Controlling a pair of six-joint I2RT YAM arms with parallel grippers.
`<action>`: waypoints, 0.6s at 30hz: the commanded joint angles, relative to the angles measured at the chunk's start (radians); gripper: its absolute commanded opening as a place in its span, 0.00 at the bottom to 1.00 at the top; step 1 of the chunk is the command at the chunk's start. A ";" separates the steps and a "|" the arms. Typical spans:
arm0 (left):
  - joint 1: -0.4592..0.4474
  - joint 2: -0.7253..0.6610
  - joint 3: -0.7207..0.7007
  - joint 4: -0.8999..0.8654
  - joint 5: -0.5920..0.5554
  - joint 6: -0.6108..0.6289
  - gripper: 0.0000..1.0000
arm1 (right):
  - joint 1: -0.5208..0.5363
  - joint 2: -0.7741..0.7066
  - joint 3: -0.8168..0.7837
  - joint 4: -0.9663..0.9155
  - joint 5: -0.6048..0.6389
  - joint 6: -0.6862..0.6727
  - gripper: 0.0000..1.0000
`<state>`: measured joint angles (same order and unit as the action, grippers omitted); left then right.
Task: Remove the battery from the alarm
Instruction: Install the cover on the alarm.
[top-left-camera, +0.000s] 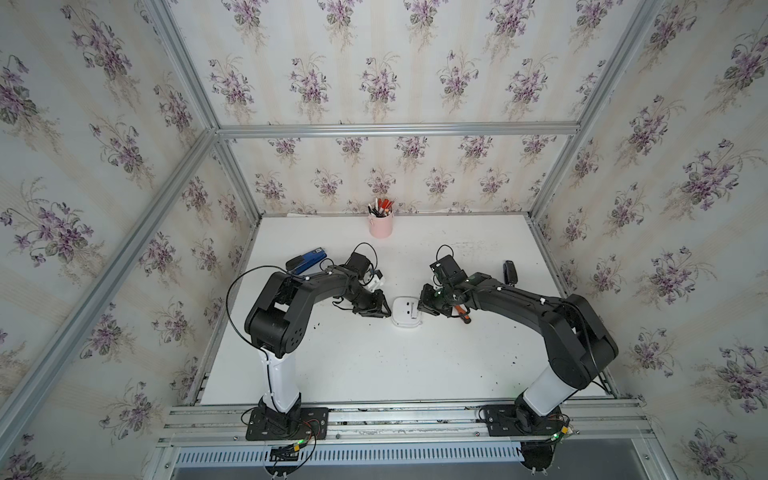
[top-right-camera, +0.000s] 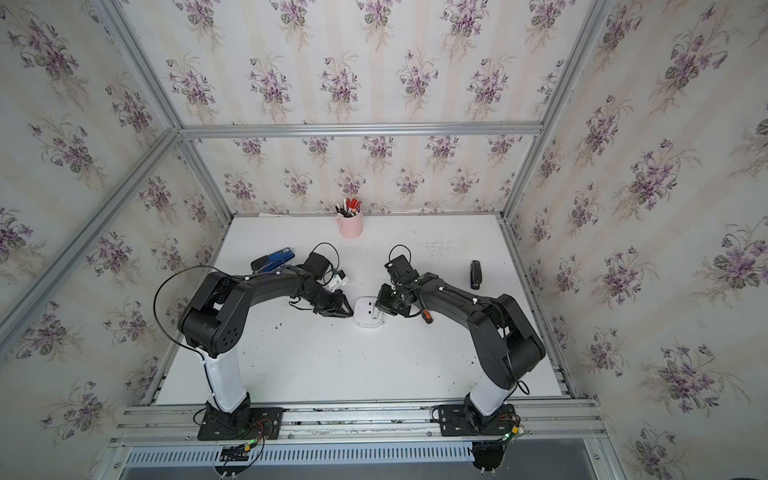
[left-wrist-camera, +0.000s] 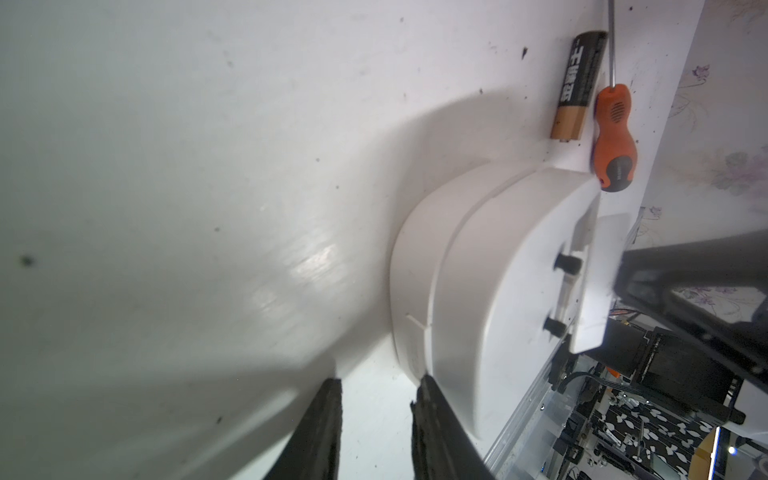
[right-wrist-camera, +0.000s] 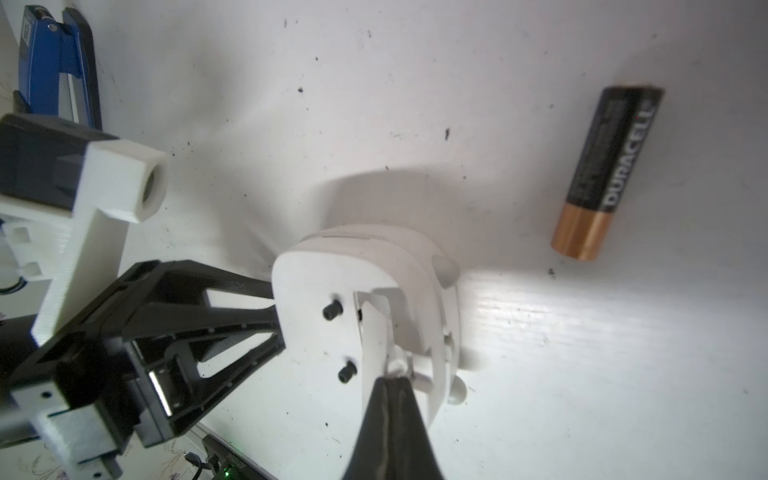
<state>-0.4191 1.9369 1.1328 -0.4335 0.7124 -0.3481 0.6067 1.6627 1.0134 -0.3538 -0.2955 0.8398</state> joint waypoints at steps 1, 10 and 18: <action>-0.002 0.012 -0.006 -0.040 -0.074 0.014 0.36 | 0.001 -0.012 0.004 -0.006 0.026 -0.018 0.00; -0.003 0.015 -0.008 -0.039 -0.075 0.013 0.36 | 0.005 0.039 0.074 -0.048 0.028 -0.141 0.00; -0.003 0.014 -0.008 -0.040 -0.076 0.014 0.36 | 0.005 0.051 0.072 -0.084 0.020 -0.195 0.00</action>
<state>-0.4198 1.9381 1.1328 -0.4320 0.7158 -0.3481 0.6106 1.7142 1.0863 -0.4076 -0.2745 0.6842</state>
